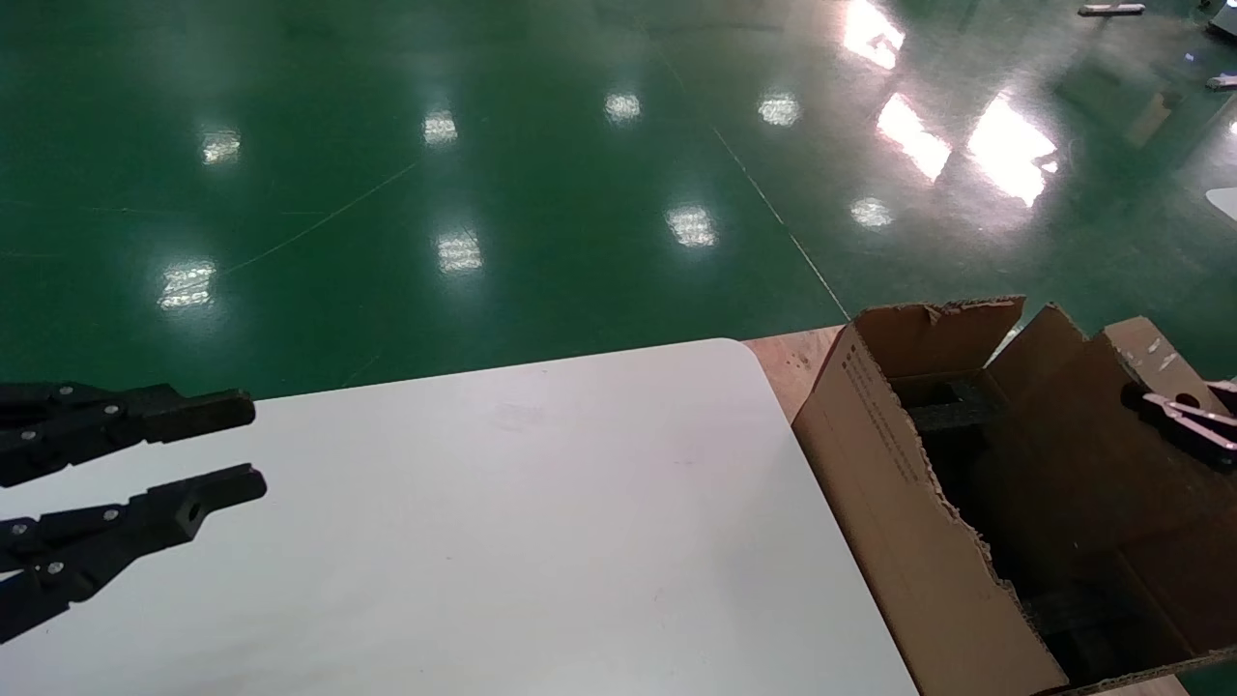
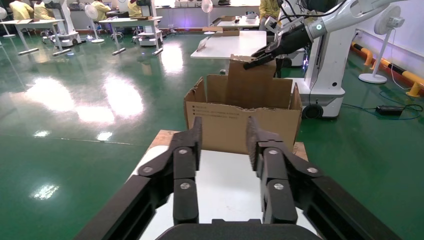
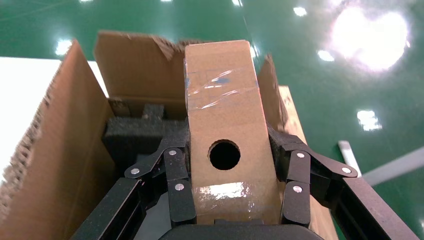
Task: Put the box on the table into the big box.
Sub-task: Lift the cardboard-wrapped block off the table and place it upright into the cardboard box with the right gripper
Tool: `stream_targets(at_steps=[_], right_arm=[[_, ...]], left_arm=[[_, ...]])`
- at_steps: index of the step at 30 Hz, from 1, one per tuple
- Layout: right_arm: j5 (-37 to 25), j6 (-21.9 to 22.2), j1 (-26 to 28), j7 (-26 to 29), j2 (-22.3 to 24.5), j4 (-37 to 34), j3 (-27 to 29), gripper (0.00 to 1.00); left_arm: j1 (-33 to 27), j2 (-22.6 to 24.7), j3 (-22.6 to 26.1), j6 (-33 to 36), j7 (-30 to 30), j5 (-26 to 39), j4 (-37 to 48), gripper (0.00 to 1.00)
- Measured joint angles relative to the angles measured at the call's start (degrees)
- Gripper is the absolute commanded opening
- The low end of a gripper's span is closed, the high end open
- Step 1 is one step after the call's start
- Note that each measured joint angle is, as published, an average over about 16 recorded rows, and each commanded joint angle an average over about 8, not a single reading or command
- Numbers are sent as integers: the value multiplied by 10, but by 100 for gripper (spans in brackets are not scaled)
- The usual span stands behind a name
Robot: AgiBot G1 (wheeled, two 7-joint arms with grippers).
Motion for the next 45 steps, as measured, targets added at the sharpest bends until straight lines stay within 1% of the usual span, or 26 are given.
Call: stream_targets(at_steps=[20, 35, 45], right_arm=[[99, 4, 58, -51, -19, -45, -125, 0], [166, 5, 94, -83, -47, -79, -207, 0], [221, -1, 115, -111, -71, -97, -258, 0]], left_arm=[[0, 0, 0, 0, 0, 0, 0, 100], [0, 0, 0, 0, 0, 0, 0, 100], [0, 0, 0, 0, 0, 0, 0, 100]])
